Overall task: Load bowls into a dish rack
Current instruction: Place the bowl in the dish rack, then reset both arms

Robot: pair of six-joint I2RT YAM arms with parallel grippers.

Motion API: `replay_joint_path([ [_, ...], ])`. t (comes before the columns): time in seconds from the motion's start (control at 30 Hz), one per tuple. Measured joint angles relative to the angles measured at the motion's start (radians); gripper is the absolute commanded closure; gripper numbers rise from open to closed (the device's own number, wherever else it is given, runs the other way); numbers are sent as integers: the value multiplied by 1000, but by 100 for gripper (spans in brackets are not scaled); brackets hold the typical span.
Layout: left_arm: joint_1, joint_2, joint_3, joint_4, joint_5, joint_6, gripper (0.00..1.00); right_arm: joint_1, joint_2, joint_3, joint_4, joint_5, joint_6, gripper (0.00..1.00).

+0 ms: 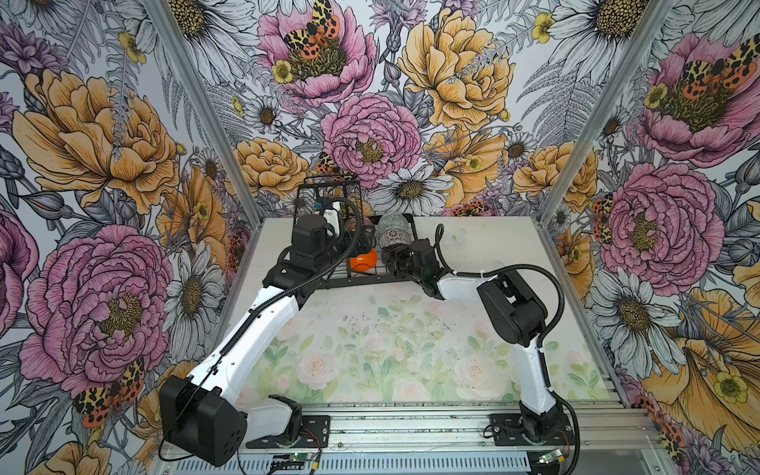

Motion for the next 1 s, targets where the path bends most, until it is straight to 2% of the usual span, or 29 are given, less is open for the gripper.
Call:
replay_joint_path([
  [0.17,0,0,0,0,0,0,1,-1,0,0,-3,-3,-6,49],
  [0.6,1,0,0,0,0,0,2,-8,-48,-16,-31,-17,-63,21],
  [1.0,18,-34,-3,-3,-9,4,1,-20,-167,-85,-68,-13,-116,9],
])
